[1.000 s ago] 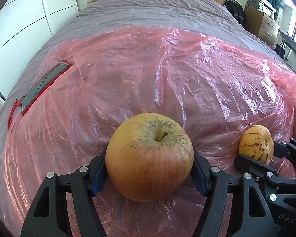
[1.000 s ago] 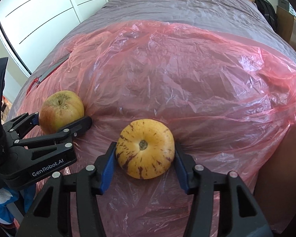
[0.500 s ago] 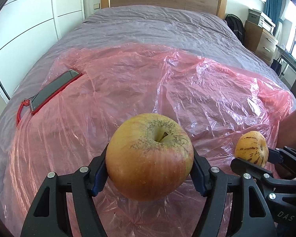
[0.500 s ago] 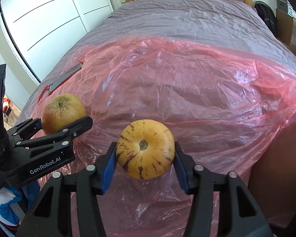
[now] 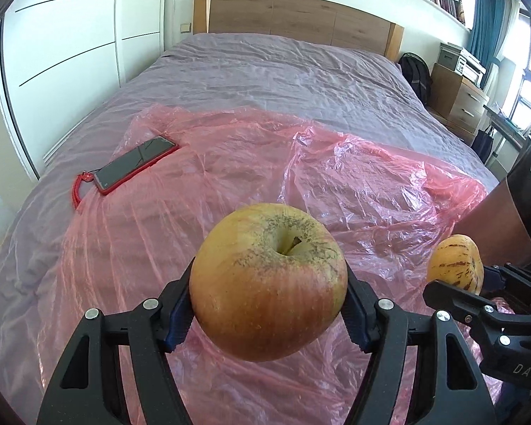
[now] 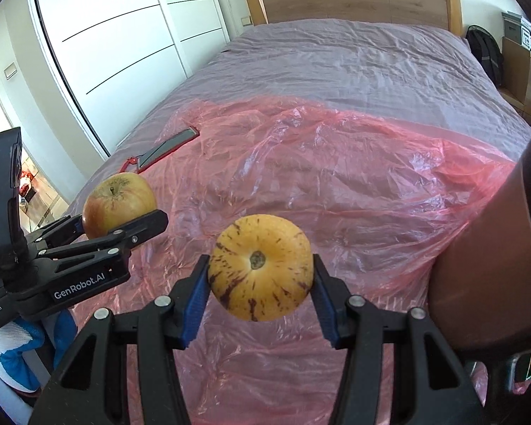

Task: Organize fruits
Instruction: 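Carry the apple in the left gripper to the green tray while the right carries the speckled fruit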

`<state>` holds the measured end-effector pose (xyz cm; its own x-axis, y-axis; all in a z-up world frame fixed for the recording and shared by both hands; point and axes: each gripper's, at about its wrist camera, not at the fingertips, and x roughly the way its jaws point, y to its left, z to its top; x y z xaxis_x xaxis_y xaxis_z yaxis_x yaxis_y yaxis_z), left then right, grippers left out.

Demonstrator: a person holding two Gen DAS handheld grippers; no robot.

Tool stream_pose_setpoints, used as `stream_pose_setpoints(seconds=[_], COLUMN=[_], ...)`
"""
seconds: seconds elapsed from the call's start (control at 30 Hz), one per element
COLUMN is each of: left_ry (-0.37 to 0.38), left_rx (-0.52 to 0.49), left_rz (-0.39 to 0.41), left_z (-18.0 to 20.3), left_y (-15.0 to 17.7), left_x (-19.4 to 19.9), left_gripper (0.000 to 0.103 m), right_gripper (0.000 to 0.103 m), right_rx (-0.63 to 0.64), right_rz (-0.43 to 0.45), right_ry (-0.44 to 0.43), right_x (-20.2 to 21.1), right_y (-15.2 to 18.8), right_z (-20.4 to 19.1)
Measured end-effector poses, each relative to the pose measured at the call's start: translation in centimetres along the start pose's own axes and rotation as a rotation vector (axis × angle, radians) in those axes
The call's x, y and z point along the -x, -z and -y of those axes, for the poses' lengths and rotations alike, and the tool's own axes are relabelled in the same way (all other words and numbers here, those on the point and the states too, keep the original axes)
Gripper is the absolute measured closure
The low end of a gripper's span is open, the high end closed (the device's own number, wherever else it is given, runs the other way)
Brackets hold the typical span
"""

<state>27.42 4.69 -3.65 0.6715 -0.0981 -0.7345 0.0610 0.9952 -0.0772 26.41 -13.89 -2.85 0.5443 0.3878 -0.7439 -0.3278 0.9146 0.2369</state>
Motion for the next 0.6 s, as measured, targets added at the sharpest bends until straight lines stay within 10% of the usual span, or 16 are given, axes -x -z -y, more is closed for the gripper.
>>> stream_pose_setpoints(seconds=[0.6], left_ry=[0.071], left_rx=[-0.004], left_rz=[0.070], left_z=[0.9], left_y=[6.5], left_x=[12.7], left_gripper=[0.038], right_gripper=[0.062], right_rx=[0.048], right_rz=[0.058], right_ry=[0.016], right_x=[12.5], right_y=[6.5], right_z=[-3.9])
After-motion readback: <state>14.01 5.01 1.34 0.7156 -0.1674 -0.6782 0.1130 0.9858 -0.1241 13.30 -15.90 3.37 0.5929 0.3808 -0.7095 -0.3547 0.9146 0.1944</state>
